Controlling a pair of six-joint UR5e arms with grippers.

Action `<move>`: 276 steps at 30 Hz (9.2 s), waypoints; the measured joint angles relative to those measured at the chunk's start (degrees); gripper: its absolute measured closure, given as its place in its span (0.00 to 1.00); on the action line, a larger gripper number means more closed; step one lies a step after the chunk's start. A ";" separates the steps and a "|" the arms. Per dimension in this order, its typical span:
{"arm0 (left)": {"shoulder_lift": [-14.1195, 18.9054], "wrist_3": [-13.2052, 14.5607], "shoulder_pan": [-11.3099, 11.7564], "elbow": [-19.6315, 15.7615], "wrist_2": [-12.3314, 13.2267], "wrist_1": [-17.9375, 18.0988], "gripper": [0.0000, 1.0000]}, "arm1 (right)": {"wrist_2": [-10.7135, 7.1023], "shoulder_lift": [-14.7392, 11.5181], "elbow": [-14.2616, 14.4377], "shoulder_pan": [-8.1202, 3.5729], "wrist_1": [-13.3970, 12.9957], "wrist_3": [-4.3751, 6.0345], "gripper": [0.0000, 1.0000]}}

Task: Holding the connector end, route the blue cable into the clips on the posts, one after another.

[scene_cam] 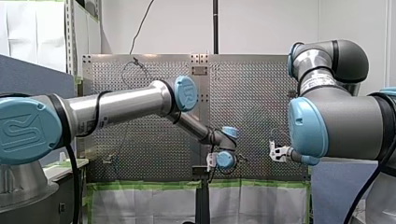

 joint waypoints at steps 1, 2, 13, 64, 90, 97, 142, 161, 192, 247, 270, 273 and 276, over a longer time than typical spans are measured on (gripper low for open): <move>0.30 0.01 -0.15 -0.03 -0.05 -0.19 0.00 | 0.00 0.00 0.00 -0.01 0.06 -0.03 1.00; 0.62 0.01 -0.31 -0.06 -0.09 -0.35 0.00 | 0.00 0.00 0.00 -0.01 0.15 -0.10 1.00; 2.06 0.05 -1.99 -2.30 -0.43 -2.60 0.00 | 0.00 0.01 0.00 -0.09 0.84 -0.32 1.00; 5.87 -3.28 -4.58 -12.95 -0.72 6.59 0.00 | 0.00 0.15 0.00 -0.04 1.14 0.32 1.00; 5.94 -2.05 -4.25 -12.98 -3.50 6.00 0.00 | 0.00 0.17 -0.01 -0.07 1.05 0.33 1.00; 5.95 -1.38 -4.28 -12.98 -3.35 6.09 0.00 | 0.00 0.18 0.00 -0.09 1.00 0.34 1.00; 8.35 -0.01 -6.12 -15.21 -3.03 6.27 0.00 | 0.00 0.17 -0.03 -0.09 1.07 0.54 1.00; 18.58 -1.04 -6.37 -25.61 -3.95 16.37 0.00 | 0.00 0.18 0.00 -0.10 1.08 0.51 1.00; 37.65 -11.17 -5.98 -44.68 -9.21 17.63 0.00 | -0.96 0.16 -0.07 -0.20 1.19 0.86 1.00; 70.25 -17.26 -4.14 -77.28 -8.13 27.36 0.00 | 10.93 -0.08 0.03 -0.08 9.28 -8.94 1.00; 70.09 -19.28 -2.93 -91.80 -6.63 38.18 0.00 | 20.87 -11.66 6.61 0.98 10.33 -4.56 1.00; 68.26 -18.45 -3.06 -93.64 -6.49 40.02 0.00 | 21.21 -13.37 6.60 1.39 10.11 -3.64 1.00; 66.97 -17.46 -2.89 -95.06 -6.37 41.89 0.00 | 20.60 -15.16 6.60 1.86 9.58 -3.24 1.00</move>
